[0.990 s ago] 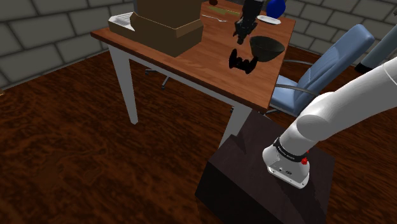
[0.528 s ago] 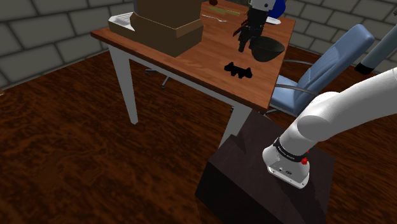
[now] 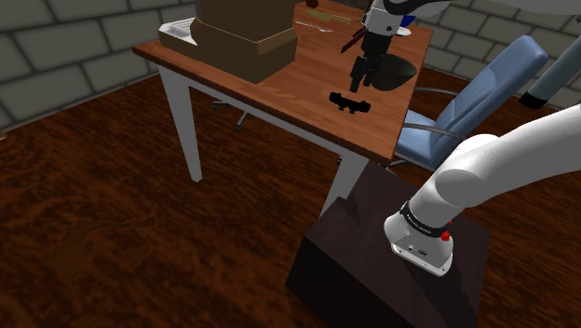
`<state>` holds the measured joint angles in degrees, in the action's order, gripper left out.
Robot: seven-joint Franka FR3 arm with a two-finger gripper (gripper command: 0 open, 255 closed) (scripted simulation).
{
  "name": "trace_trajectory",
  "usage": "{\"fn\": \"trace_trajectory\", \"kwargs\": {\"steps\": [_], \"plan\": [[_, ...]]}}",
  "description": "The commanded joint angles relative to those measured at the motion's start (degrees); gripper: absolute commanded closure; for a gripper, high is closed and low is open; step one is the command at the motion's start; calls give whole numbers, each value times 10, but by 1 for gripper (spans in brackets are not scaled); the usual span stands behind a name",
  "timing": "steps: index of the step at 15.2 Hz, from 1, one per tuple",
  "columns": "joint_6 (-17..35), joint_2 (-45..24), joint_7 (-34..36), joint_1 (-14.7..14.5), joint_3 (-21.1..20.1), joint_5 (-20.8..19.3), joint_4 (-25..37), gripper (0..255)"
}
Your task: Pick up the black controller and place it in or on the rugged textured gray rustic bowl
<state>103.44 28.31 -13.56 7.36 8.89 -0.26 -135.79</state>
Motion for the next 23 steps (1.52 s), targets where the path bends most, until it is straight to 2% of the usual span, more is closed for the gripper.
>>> {"fn": "trace_trajectory", "kwargs": {"steps": [1,8,9,18,19,22,23], "plan": [[12,-2,-1,0,1,0,-10,0],[12,-2,-1,0,1,0,-10,0],[12,-2,-1,0,1,0,-10,255],[12,-2,-1,0,1,0,-10,255],[12,-2,-1,0,1,0,-10,0],[-24,-41,-72,-36,44,105,28,0],[-25,-41,-73,-36,45,106,28,0]]}}
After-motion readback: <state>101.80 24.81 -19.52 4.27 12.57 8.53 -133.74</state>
